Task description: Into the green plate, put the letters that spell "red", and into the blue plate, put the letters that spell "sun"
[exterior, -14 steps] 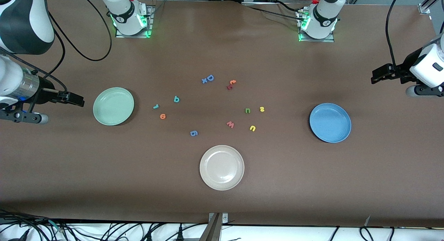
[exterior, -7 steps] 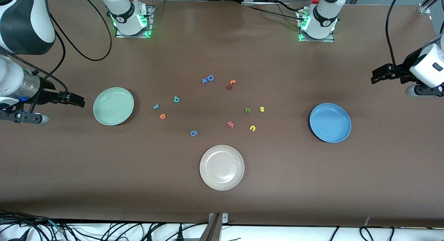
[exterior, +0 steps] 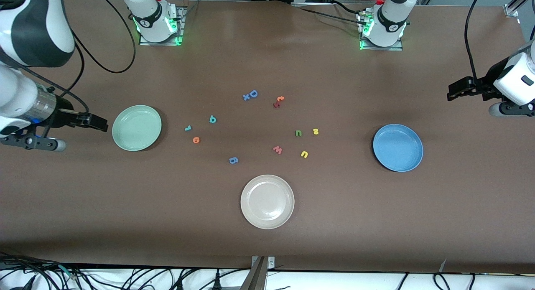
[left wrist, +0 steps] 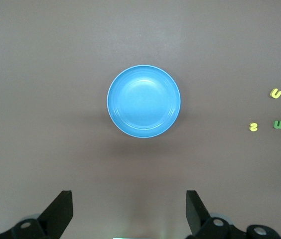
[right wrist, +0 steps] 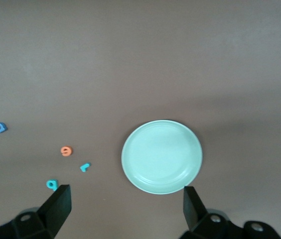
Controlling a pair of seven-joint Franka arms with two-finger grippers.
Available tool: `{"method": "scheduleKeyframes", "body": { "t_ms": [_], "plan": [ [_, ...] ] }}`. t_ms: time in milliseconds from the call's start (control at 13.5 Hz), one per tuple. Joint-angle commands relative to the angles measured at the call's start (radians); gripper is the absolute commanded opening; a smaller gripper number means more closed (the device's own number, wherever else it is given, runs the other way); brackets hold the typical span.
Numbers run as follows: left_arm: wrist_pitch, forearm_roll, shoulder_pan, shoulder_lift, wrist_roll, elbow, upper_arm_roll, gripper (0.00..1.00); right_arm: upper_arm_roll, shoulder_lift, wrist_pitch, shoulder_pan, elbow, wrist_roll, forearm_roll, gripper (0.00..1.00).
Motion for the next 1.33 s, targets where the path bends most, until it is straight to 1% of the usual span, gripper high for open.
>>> {"method": "scheduleKeyframes", "body": {
  "t_ms": [0, 148, 296, 370, 444, 592, 814, 1110, 1258],
  "plan": [
    [0.002, -0.001, -0.001, 0.005, -0.01, 0.013, -0.002, 1.0, 0.033, 0.033, 0.076, 0.026, -0.032, 0.118, -0.002, 0.99],
    [0.002, 0.002, -0.002, 0.006, -0.017, 0.013, -0.002, 1.0, 0.035, 0.049, 0.131, 0.069, -0.066, 0.213, -0.002, 0.99],
    [0.002, 0.012, -0.007, 0.006, -0.037, 0.013, -0.004, 1.0, 0.041, 0.046, 0.16, 0.073, -0.115, 0.242, 0.0, 0.99],
    [0.002, 0.012, -0.007, 0.006, -0.042, 0.013, -0.004, 1.0, 0.067, 0.044, 0.195, 0.073, -0.152, 0.264, 0.0, 0.99],
    [0.002, 0.011, -0.008, 0.006, -0.043, 0.013, -0.004, 1.0, 0.075, 0.044, 0.234, 0.073, -0.192, 0.306, 0.0, 0.99],
    [0.002, 0.011, -0.007, 0.006, -0.044, 0.015, -0.004, 1.0, 0.115, 0.058, 0.298, 0.073, -0.256, 0.365, 0.0, 0.99],
    [0.002, 0.011, -0.005, 0.003, -0.044, 0.015, -0.004, 1.0, 0.147, 0.104, 0.421, 0.075, -0.347, 0.408, 0.0, 0.99],
    [0.0, 0.011, -0.007, 0.003, -0.06, 0.015, -0.007, 1.0, 0.147, 0.138, 0.565, 0.092, -0.466, 0.42, 0.0, 0.99],
    [0.0, 0.012, -0.005, 0.003, -0.065, 0.016, -0.007, 1.0, 0.147, 0.178, 0.579, 0.095, -0.486, 0.422, 0.0, 0.99]
  ]
}}
